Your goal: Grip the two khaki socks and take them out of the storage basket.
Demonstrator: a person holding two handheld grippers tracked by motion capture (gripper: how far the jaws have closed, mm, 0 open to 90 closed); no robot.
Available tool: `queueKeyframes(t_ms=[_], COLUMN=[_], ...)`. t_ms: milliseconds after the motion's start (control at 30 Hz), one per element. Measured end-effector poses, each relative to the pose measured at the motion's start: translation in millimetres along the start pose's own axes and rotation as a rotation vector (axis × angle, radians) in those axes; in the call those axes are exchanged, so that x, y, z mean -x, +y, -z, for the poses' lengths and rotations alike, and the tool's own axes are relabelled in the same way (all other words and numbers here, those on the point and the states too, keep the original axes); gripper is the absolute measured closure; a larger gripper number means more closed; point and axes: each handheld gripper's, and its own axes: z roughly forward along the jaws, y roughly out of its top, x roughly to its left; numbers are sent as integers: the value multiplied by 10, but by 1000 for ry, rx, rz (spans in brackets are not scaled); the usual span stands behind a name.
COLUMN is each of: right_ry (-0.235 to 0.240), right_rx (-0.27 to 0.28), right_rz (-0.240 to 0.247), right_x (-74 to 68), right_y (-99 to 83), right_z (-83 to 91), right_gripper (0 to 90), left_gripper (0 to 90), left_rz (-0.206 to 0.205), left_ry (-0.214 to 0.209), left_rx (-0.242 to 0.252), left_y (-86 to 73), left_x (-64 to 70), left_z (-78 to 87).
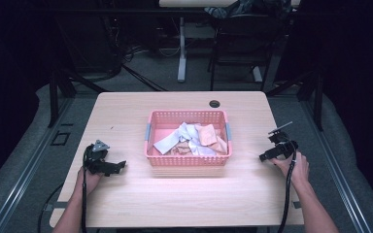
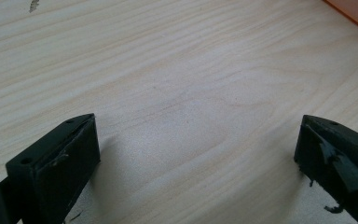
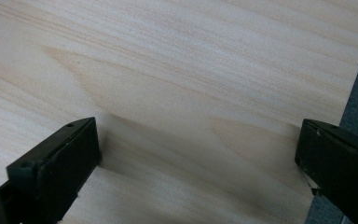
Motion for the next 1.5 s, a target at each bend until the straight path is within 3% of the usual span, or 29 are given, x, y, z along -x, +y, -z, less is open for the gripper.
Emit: queueKeyframes(t_ms=[200, 267, 300, 367, 400, 700, 1000, 1233, 1500], right_ry=[14, -9, 6, 30, 34, 72, 86, 107, 123], right_rx=[-17, 15, -9, 35, 24, 121, 139, 177, 191], right_rz=[23, 36, 56, 45, 66, 97, 135, 189, 251], right_x=[-71, -134, -149, -202, -221, -422, -543, -794, -1132], right_y=[85, 108, 136, 171, 206, 411, 626, 872, 1148], right_z=[33, 65, 91, 139, 194, 520, 673, 908, 997], right_gripper=[0, 0, 0, 0, 0, 5, 27, 35, 48], left_gripper=[0, 0, 0, 0, 0, 0, 0, 0, 0], left_rz=[1, 2, 2, 2, 3, 7, 7, 3, 3], left_ry=[2, 2, 2, 3, 6, 9, 9, 9, 9], left_rx=[3, 3, 3, 3, 1, -2, -2, 0, 0], left_y=[-1, -1, -1, -1, 0, 3, 4, 8, 8], left_x=[2, 2, 2, 3, 5, 10, 9, 7, 7], left_z=[-2, -2, -3, -3, -2, -2, -2, -7, -7])
